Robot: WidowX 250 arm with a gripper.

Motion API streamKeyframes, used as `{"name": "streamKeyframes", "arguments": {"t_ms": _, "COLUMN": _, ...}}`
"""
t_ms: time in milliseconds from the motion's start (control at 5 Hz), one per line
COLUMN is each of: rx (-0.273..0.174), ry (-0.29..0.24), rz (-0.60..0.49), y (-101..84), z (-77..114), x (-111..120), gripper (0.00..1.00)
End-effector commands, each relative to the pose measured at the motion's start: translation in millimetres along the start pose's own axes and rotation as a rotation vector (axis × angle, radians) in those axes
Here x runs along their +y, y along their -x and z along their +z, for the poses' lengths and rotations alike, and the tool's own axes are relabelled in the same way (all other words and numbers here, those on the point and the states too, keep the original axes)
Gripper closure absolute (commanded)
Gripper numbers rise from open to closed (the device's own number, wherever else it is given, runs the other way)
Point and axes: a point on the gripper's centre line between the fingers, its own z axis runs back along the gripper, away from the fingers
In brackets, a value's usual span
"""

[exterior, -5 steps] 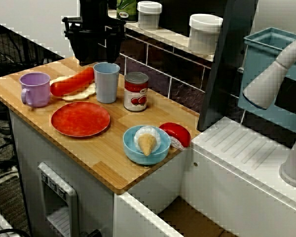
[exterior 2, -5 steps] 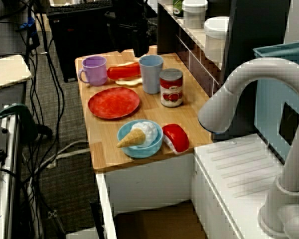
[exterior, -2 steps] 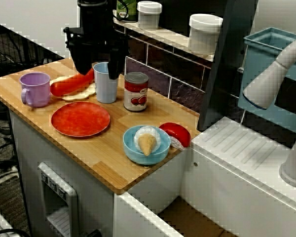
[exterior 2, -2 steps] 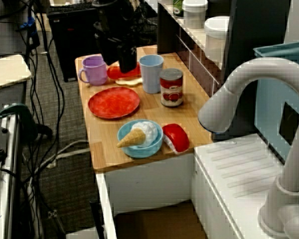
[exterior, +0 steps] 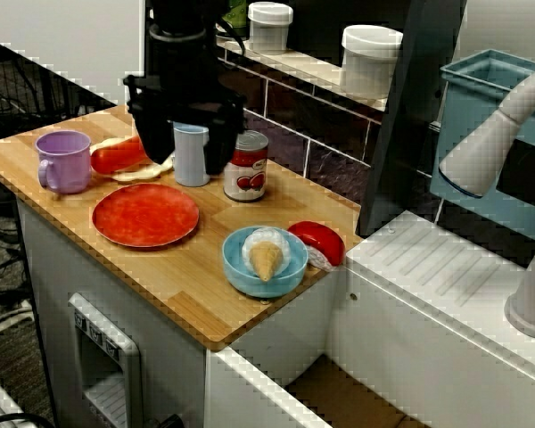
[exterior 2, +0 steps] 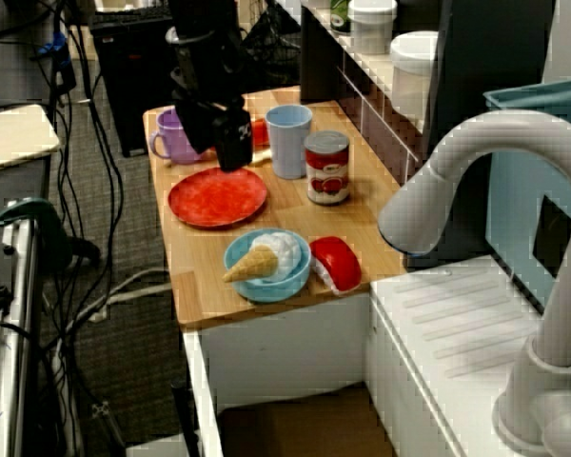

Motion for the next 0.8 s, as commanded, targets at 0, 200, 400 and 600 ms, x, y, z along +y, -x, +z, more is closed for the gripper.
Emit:
{"name": "streamKeyframes", "arguments": {"t_ms": 0, "rx": -0.068, "ry": -0.004, "rz": -0.058, "y": 13.0, "z": -1.2, "x": -20, "gripper": 0.00}}
{"name": "streamKeyframes", "arguments": {"t_ms": 200, "rx": -0.063, "ry": -0.009, "rz": -0.075, "y": 18.4, "z": -4.9, "x": -35, "gripper": 0.00}}
{"name": "streamKeyframes", "arguments": {"t_ms": 400, "rx": -0.064, "ry": -0.012, "rz": -0.078, "y": 23.4, "z": -10.2, "x": -44, "gripper": 0.00}}
{"name": "streamKeyframes", "arguments": {"t_ms": 600, "rx": -0.060, "ry": -0.017, "rz": -0.068, "y": 27.0, "z": -19.1, "x": -52, "gripper": 0.00}}
